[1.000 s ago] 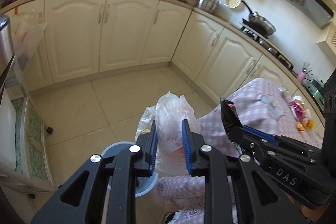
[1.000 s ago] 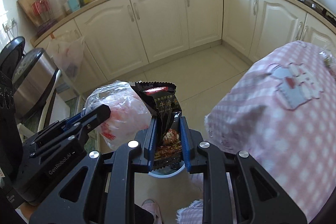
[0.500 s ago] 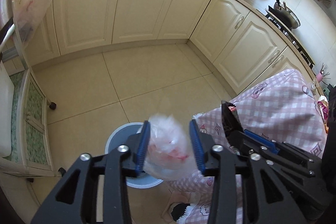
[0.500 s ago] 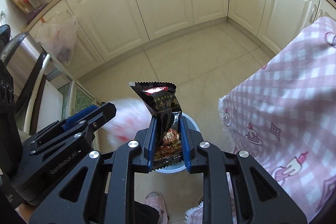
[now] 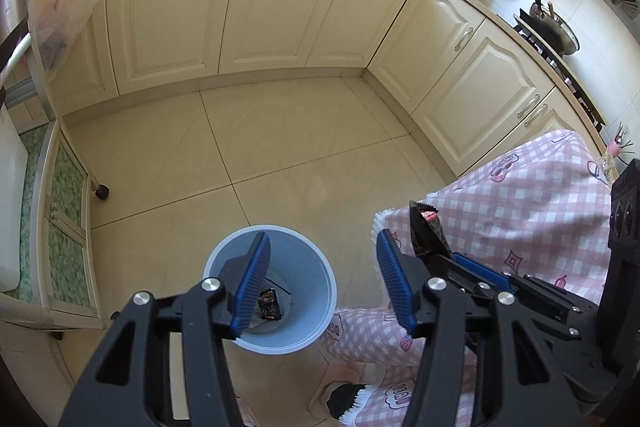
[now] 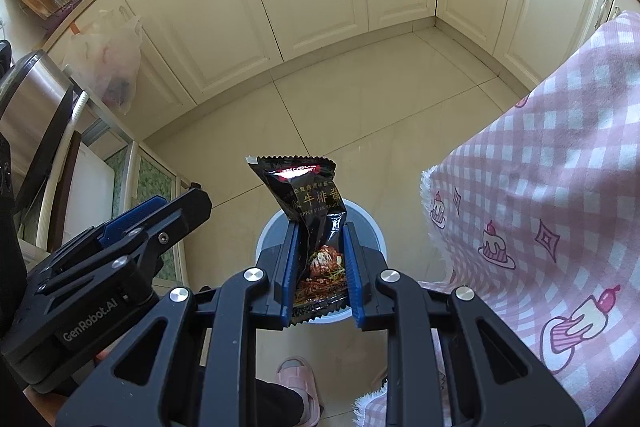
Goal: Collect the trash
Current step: 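Carry the bag and packet over the blue bin and open both tools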
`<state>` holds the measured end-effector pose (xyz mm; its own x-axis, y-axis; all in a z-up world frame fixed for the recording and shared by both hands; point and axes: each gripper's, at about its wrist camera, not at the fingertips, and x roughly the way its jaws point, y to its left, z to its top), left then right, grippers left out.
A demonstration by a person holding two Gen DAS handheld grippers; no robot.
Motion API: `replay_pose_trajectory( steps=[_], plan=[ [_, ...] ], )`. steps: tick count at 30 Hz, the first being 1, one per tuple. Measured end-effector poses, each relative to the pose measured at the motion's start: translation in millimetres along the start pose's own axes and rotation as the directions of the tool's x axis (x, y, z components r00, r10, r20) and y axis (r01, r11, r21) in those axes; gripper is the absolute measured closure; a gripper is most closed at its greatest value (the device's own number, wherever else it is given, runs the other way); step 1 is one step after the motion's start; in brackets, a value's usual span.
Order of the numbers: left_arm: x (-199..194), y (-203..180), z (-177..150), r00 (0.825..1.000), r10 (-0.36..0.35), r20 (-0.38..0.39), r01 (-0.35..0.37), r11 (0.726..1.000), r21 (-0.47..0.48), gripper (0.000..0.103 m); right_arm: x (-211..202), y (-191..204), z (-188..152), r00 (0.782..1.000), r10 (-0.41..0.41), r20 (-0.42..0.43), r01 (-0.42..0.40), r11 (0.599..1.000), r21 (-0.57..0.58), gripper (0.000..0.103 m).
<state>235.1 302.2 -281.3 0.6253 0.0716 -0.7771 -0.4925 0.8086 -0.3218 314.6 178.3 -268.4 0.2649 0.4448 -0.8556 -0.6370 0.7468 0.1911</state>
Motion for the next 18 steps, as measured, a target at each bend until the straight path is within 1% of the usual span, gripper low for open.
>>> replay_pose_trajectory(
  steps=[9,11,13,18],
  plan=[
    [-6.7,5.3,4.6,1.000,0.013,0.014,-0.013,1.000,-0.010,0.049,-1.5,5.7,9.1,1.000,0.017,0.023,-0.017,1.000,0.003,0.081],
    [-9.0,5.2,5.9,1.000,0.015,0.019,-0.014,1.000,-0.010,0.049,-2.6,8.0,11.8,0.999,0.023,0.031,-0.023,1.000,0.001,0.078],
    [-11.5,4.8,7.2,1.000,0.013,0.024,-0.013,1.000,-0.010,0.049,-5.6,9.5,14.0,0.999,0.014,0.047,-0.014,1.000,-0.006,0.075],
    [-19.2,0.9,10.8,0.999,-0.009,0.030,0.010,1.000,-0.010,0.049,-18.9,7.3,15.8,0.997,-0.005,0.076,0.006,1.000,-0.013,0.074]
  ],
)
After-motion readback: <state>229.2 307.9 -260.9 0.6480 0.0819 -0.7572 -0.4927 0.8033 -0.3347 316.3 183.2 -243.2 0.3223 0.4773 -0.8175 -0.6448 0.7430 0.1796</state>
